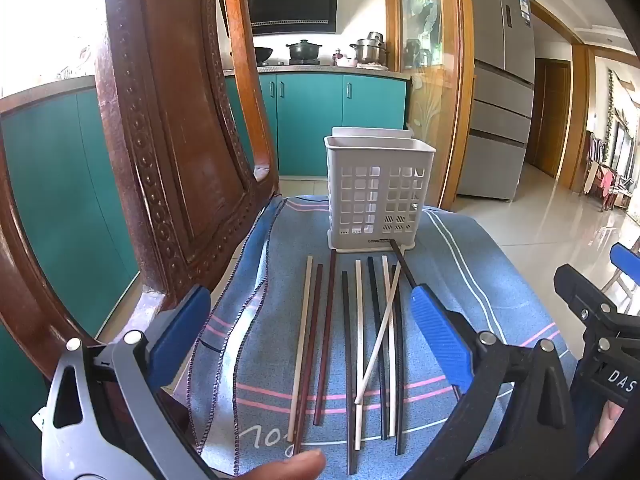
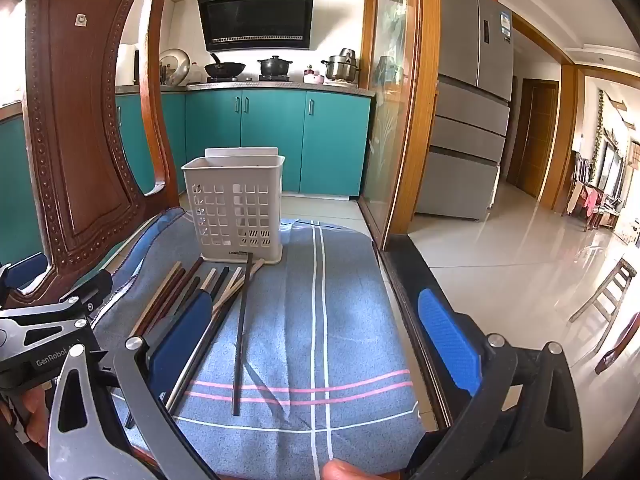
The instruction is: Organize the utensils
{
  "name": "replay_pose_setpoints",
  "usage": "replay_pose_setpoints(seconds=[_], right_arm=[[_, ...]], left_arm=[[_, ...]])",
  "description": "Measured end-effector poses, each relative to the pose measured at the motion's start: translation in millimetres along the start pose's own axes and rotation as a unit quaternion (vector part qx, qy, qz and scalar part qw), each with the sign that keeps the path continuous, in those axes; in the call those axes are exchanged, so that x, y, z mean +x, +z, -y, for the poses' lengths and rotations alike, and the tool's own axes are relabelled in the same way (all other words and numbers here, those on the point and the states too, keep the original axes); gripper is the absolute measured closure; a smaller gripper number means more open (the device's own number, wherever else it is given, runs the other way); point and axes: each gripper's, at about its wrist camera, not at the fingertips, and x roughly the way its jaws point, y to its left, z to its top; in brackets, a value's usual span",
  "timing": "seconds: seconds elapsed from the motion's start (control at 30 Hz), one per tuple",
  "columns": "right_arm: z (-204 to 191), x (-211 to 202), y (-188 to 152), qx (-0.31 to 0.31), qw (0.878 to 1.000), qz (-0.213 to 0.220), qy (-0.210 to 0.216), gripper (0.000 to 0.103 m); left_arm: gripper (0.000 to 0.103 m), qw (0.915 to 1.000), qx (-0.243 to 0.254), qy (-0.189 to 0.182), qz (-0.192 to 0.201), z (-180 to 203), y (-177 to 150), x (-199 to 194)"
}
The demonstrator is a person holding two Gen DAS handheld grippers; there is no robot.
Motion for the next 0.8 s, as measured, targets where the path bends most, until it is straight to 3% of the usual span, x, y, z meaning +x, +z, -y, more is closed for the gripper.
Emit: replay_pose_setpoints(seconds=[0.8], right_arm=[[-0.5, -0.4, -2.1, 0.000, 1.000, 0.000, 0.001, 0.002]], left_arm=[[0.003, 1.0000, 0.003, 0.001, 0.004, -1.7, 0.0, 0.0]])
